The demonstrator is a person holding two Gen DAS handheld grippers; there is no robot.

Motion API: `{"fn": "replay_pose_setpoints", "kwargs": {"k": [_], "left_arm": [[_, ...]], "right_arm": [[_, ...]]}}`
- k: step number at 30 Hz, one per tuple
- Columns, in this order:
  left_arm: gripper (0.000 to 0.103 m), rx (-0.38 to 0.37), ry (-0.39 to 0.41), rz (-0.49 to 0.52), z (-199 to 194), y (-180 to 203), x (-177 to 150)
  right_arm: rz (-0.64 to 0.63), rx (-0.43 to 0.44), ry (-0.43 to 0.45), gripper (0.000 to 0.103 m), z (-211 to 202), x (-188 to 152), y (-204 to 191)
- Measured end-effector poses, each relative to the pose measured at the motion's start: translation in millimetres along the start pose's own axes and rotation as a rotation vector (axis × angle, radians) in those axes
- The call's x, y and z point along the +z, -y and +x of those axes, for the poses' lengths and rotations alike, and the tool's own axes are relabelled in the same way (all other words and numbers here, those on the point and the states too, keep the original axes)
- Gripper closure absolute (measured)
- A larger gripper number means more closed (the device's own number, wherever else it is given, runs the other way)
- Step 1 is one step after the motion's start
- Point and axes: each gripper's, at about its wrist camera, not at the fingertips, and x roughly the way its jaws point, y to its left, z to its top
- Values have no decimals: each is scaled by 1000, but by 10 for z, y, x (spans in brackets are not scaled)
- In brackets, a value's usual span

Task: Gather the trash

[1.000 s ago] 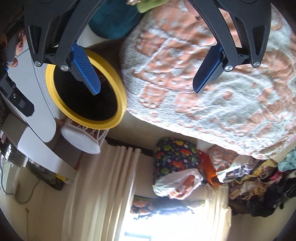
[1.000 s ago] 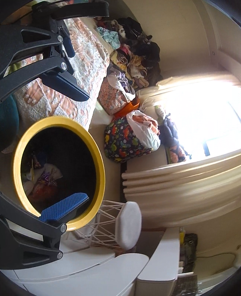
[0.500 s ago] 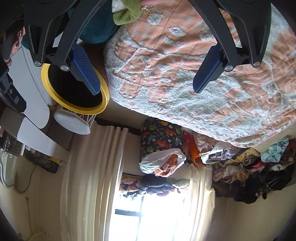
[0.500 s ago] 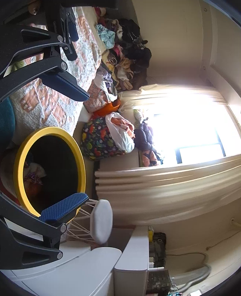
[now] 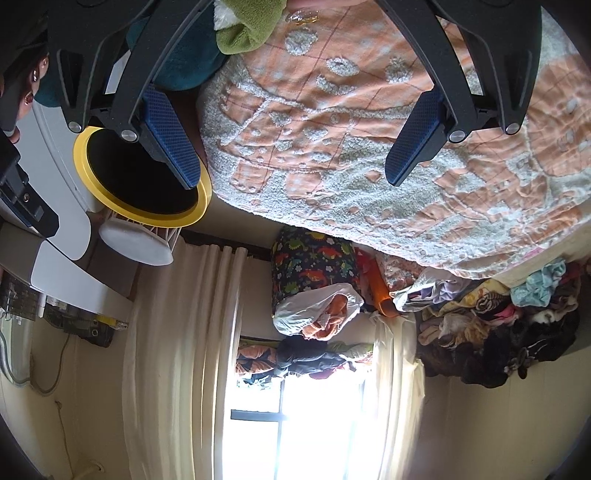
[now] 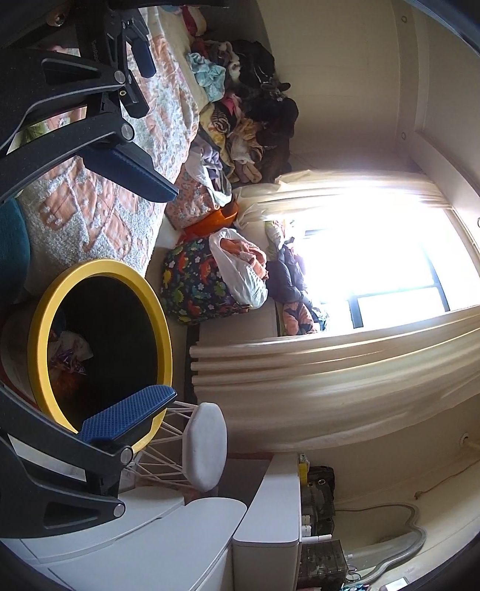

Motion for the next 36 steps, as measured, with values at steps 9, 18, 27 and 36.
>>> {"fn": "replay_pose_setpoints", "kwargs": {"k": [9, 18, 27, 36], "left_arm": [[11, 4, -1, -5, 3, -6, -3], [11, 7, -3, -4, -2, -5, -12], [11, 8, -2, -4, -4, -8, -12], [11, 11, 0, -3, -7, -8, -11]], "right_arm": [[3, 2, -8, 7, 17, -31, -9], [4, 1, -8, 7, 29, -43, 6], [5, 0, -9, 7, 39, -52, 4], [4, -1, -8, 6, 45, -54, 15]]}}
